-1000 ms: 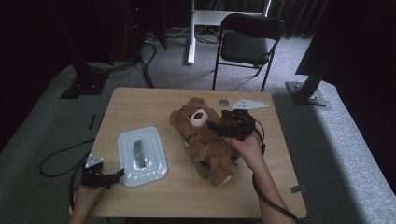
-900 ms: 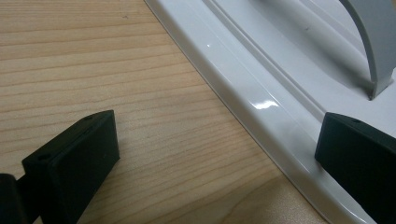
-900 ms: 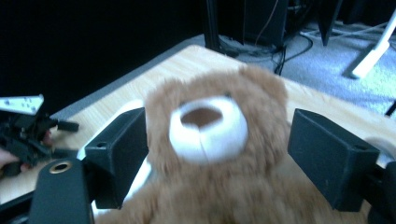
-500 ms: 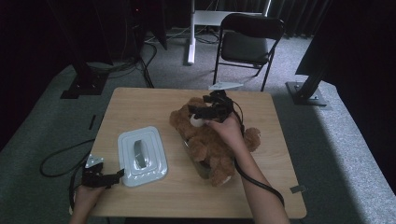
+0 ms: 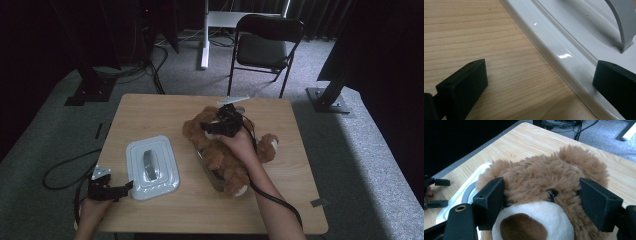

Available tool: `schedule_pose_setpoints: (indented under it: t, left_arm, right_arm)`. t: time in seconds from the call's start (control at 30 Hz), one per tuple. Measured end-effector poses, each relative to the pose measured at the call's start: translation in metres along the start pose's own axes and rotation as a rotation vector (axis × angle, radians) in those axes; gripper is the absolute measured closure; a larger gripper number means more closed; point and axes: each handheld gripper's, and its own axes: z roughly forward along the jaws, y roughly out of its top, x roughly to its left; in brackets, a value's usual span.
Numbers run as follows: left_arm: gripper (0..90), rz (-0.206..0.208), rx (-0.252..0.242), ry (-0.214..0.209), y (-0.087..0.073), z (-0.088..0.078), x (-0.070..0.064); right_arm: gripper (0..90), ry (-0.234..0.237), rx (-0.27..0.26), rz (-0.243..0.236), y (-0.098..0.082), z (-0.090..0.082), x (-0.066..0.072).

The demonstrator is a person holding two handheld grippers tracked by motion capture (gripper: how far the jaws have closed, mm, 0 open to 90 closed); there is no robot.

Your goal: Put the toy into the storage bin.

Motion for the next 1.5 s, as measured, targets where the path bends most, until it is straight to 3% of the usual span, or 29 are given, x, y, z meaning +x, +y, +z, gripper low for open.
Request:
schedule_pose_setpoints:
  t: [0.13,0.33,0.53,0.7,0.8,0.83,0.87,1.03,1.13,1.27,1.4,1.5]
  left_arm:
    - [0.5,0.000,0.000,0.000,0.000,0.000,0.000]
    - [0.5,-0.003,-0.002,0.001,0.000,0.000,-0.001]
    - [0.5,-0.003,-0.001,0.000,-0.001,0.000,-0.001]
    - [0.5,-0.004,0.000,0.001,-0.001,-0.001,-0.001]
    - [0.5,-0.003,0.000,0.001,-0.001,-0.001,-0.001]
    - [0.5,-0.003,0.000,0.001,-0.001,0.000,-0.001]
    - [0.5,-0.003,-0.001,0.000,-0.001,0.000,-0.001]
    - [0.5,-0.002,-0.001,-0.001,0.000,0.000,-0.001]
    - [0.5,-0.001,-0.001,-0.002,-0.001,0.000,0.000]
    - [0.5,-0.003,-0.001,-0.001,-0.001,-0.001,0.000]
    - [0.5,-0.004,-0.002,0.000,-0.001,-0.001,-0.001]
    - [0.5,-0.004,-0.002,-0.001,-0.001,-0.001,0.000]
  right_arm:
    - [23.1,0.029,0.000,0.059,-0.011,0.006,-0.009]
    - [23.9,0.002,0.045,0.065,-0.015,0.012,-0.009]
    - [24.0,0.015,0.072,0.088,-0.015,0.017,-0.012]
    - [24.1,-0.001,0.112,0.080,-0.017,0.024,-0.011]
    - [24.1,-0.012,0.184,0.087,-0.020,0.037,-0.010]
    - [24.1,-0.012,0.184,0.087,-0.020,0.037,-0.010]
    - [24.0,-0.025,0.238,0.078,-0.023,0.048,-0.008]
    - [23.9,-0.048,0.291,0.046,-0.024,0.056,-0.001]
    - [23.4,-0.055,0.290,0.035,-0.024,0.055,0.000]
    - [24.0,-0.051,0.255,0.063,-0.022,0.050,-0.002]
    - [26.2,-0.065,0.217,0.054,-0.018,0.040,0.001]
    - [26.1,-0.027,0.185,0.055,-0.014,0.028,0.005]
